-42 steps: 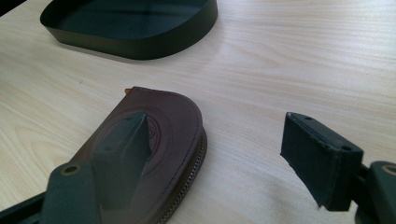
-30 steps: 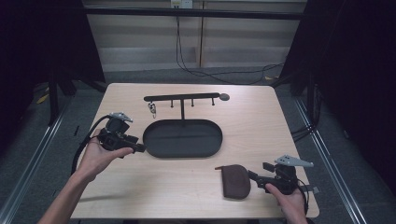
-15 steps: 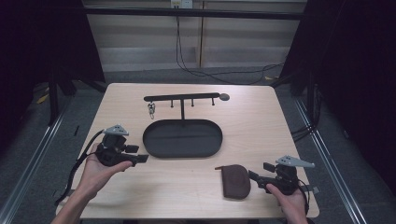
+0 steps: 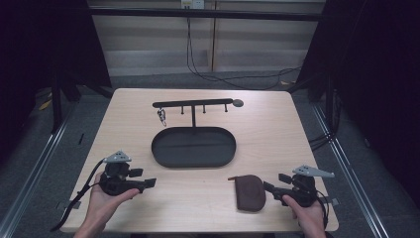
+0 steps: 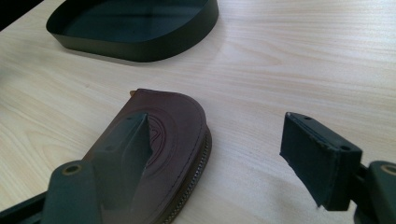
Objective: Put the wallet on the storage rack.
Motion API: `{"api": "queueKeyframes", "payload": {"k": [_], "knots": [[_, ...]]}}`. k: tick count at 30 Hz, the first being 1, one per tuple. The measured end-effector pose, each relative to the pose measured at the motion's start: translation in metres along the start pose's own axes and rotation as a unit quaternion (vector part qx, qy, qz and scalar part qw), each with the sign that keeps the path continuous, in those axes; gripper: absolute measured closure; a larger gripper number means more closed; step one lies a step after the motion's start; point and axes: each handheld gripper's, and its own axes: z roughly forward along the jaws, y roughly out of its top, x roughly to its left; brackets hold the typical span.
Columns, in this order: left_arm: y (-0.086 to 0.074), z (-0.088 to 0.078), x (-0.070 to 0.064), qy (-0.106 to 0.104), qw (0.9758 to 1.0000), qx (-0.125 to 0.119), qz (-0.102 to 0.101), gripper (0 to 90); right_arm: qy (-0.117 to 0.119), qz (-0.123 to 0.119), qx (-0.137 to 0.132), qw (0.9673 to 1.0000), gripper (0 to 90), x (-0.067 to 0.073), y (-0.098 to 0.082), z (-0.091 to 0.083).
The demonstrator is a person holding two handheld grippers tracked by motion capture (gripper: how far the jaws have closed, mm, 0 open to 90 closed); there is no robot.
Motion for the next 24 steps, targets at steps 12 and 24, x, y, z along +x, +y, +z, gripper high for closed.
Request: {"api": "queueKeyframes", "payload": {"k": [12,24], "knots": [[-0.033,-0.003,-0.006,-0.010,0.9996,-0.027,-0.006,21.0,0.012,-0.006,0.025,0.9996,22.0,0.009,0.009,-0.006],[-0.042,0.006,-0.009,-0.027,0.9994,-0.009,0.020,16.1,0.024,-0.052,0.126,0.9903,22.0,0.031,0.029,0.006]]}}
